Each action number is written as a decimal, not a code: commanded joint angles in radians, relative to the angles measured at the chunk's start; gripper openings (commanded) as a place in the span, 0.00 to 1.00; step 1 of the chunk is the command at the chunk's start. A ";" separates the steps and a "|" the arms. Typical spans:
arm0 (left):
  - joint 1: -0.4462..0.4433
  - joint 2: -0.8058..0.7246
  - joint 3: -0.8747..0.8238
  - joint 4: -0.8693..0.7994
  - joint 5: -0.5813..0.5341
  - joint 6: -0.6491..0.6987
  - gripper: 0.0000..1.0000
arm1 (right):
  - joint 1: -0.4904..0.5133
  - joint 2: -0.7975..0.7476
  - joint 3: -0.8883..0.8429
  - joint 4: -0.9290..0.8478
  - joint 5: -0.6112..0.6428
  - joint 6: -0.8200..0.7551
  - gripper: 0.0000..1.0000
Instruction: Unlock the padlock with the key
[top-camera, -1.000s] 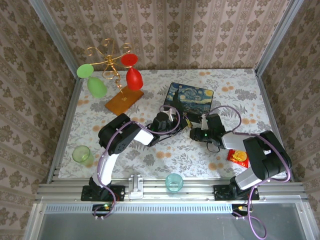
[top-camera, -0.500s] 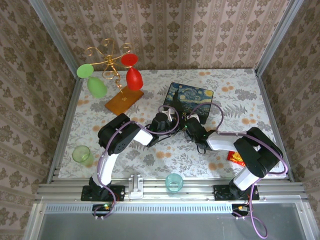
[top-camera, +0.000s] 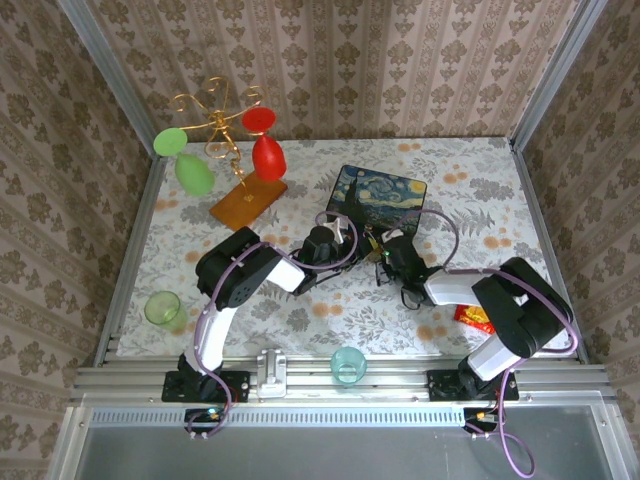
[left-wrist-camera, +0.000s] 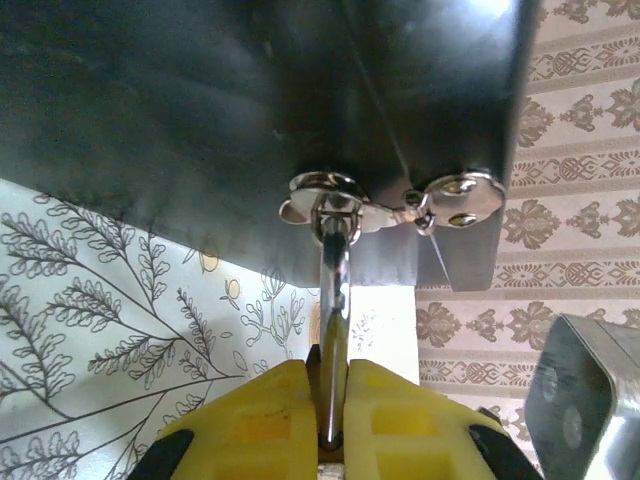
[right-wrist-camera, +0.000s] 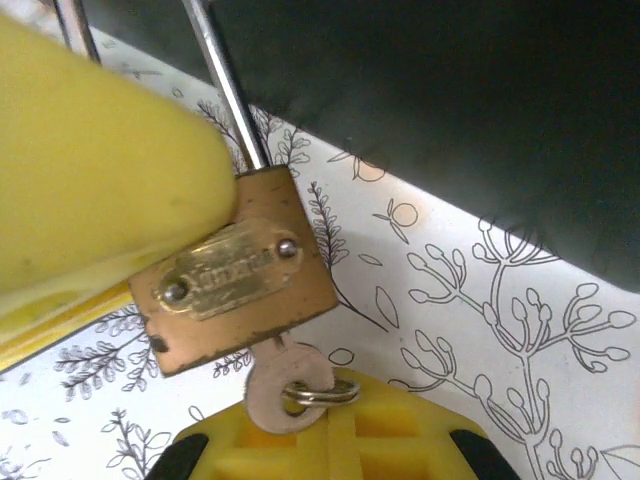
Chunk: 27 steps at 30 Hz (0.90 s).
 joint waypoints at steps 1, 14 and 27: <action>-0.007 -0.030 -0.028 -0.015 0.040 -0.012 0.00 | -0.073 -0.037 -0.027 0.123 -0.258 0.044 0.02; -0.003 -0.047 -0.041 -0.011 0.036 -0.002 0.00 | -0.251 0.039 -0.112 0.382 -0.627 0.255 0.00; -0.001 -0.050 -0.053 0.008 0.035 -0.009 0.00 | -0.314 0.106 -0.124 0.418 -0.643 0.344 0.21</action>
